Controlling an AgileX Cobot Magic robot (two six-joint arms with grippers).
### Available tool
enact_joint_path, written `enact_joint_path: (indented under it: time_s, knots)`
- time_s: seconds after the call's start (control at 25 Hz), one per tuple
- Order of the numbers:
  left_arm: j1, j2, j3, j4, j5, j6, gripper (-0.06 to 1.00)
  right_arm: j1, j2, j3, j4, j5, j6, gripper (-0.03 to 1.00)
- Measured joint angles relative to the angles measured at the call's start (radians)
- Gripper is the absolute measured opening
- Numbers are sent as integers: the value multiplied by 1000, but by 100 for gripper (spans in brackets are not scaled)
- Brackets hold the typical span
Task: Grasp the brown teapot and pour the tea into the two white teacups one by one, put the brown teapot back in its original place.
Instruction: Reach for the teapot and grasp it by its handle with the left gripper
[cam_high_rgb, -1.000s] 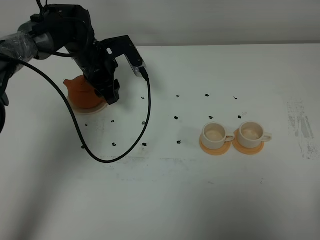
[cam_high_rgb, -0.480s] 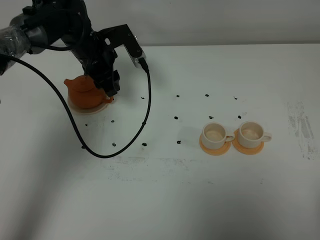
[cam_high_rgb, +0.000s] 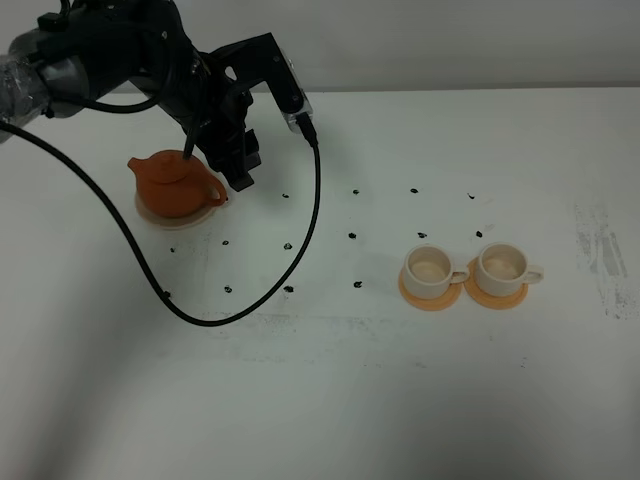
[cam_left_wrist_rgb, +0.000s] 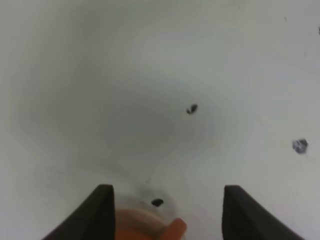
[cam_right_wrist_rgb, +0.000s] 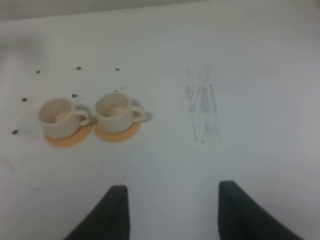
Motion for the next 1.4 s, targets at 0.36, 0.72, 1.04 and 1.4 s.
enact_joint_path:
  time_s: [0.36, 0.72, 1.04, 1.4]
  knots:
    - [-8, -98, 314, -9, -426, -16, 50, 0, 0, 0, 0, 0, 0, 43]
    - [-8, -95, 414, -25, -507, -49, 50, 0, 0, 0, 0, 0, 0, 43]
    - [-8, -38, 416, -27, -558, -105, 50, 0, 0, 0, 0, 0, 0, 43]
    - [10, -35, 415, -31, -513, -153, 50, 0, 0, 0, 0, 0, 0, 43]
